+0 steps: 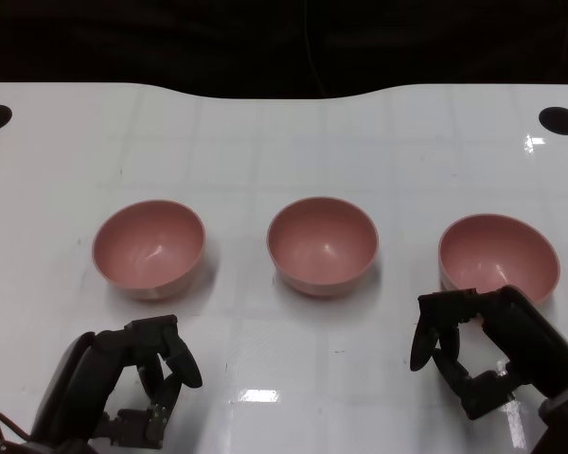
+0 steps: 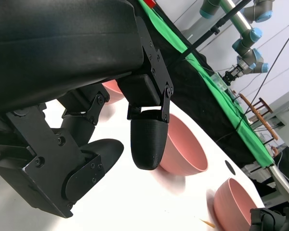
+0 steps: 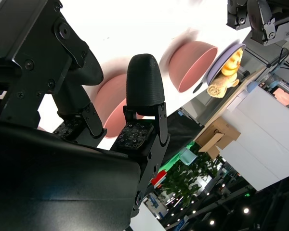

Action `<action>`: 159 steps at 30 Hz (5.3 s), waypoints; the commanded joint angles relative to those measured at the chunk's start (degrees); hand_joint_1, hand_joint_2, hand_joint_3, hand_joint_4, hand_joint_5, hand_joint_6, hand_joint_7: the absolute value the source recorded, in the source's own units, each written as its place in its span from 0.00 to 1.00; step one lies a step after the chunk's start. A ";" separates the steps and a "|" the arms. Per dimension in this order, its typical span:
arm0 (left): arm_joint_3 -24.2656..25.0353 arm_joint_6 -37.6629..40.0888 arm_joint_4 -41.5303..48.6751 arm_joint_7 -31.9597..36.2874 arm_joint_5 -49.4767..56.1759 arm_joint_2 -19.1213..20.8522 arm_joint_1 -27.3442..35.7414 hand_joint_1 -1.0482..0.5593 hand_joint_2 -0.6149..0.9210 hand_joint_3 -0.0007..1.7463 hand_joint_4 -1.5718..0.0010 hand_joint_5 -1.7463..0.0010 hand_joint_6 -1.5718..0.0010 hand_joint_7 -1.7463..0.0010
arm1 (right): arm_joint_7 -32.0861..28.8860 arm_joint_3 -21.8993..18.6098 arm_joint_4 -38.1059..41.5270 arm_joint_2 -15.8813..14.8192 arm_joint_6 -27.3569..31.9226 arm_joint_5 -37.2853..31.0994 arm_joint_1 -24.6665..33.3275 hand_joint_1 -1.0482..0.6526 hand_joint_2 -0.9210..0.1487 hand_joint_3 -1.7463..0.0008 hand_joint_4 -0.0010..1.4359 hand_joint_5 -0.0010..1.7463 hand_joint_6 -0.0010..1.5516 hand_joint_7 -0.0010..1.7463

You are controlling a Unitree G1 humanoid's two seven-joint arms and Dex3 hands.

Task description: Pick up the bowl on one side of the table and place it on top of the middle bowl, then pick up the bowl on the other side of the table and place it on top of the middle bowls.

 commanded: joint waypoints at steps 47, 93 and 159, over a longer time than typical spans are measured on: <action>3.26 29.29 -27.33 8.69 23.90 2.06 4.96 0.36 0.99 0.01 0.73 0.75 0.71 1.00 | 0.55 -0.65 -2.83 -0.17 0.17 0.60 1.29 0.70 0.78 0.02 0.65 1.00 0.60 0.74; -22.46 57.81 6.44 10.28 39.19 3.59 -25.55 0.46 1.00 0.06 0.42 0.51 0.31 0.94 | 1.01 -1.15 -4.30 -0.48 0.84 0.49 2.20 0.68 0.75 0.05 0.63 1.00 0.57 0.76; -32.52 29.78 17.30 13.21 33.11 -3.97 -44.50 0.48 0.77 0.47 0.48 0.01 0.45 0.33 | 2.44 -0.29 -4.99 0.89 1.79 0.98 2.19 0.71 0.75 0.06 0.62 1.00 0.57 0.73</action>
